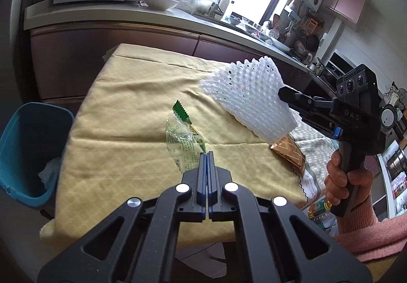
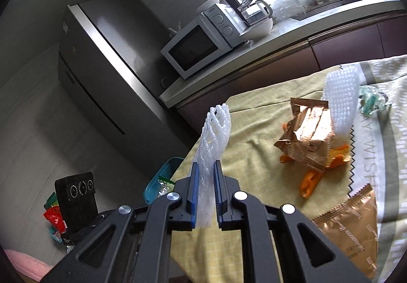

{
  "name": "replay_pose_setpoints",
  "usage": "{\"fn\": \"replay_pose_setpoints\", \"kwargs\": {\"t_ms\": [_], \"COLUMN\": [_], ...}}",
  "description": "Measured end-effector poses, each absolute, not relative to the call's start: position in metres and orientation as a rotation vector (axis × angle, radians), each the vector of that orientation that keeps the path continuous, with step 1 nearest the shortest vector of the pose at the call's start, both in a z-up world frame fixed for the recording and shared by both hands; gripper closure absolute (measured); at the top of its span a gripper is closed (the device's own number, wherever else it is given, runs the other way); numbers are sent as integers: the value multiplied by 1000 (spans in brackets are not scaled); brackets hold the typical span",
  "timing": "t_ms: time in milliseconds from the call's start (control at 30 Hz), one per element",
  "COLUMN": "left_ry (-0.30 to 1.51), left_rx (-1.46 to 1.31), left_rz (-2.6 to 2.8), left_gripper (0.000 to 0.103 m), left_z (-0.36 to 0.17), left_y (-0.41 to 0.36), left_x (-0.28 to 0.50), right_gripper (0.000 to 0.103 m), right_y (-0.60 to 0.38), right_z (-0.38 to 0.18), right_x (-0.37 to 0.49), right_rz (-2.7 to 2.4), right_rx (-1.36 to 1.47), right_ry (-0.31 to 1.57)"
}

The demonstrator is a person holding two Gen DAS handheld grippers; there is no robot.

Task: Collect trash

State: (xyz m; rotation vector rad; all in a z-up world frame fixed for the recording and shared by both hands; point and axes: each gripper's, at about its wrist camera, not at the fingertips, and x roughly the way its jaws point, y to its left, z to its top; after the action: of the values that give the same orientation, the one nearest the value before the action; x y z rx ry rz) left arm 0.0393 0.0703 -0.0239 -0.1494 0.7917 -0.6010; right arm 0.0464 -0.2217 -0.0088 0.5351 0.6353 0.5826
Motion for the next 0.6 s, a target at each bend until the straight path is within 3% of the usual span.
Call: {"fn": "replay_pose_setpoints", "kwargs": {"t_ms": [600], "left_ry": [701], "left_rx": [-205], "left_rz": [-333], "left_gripper": [102], "left_z": [3], "left_y": [180], "left_x": [47], "right_gripper": [93], "right_y": [-101], "right_z": [-5], "right_x": [120], "right_rz": [821], "right_rx": [480], "right_ry": [726]}}
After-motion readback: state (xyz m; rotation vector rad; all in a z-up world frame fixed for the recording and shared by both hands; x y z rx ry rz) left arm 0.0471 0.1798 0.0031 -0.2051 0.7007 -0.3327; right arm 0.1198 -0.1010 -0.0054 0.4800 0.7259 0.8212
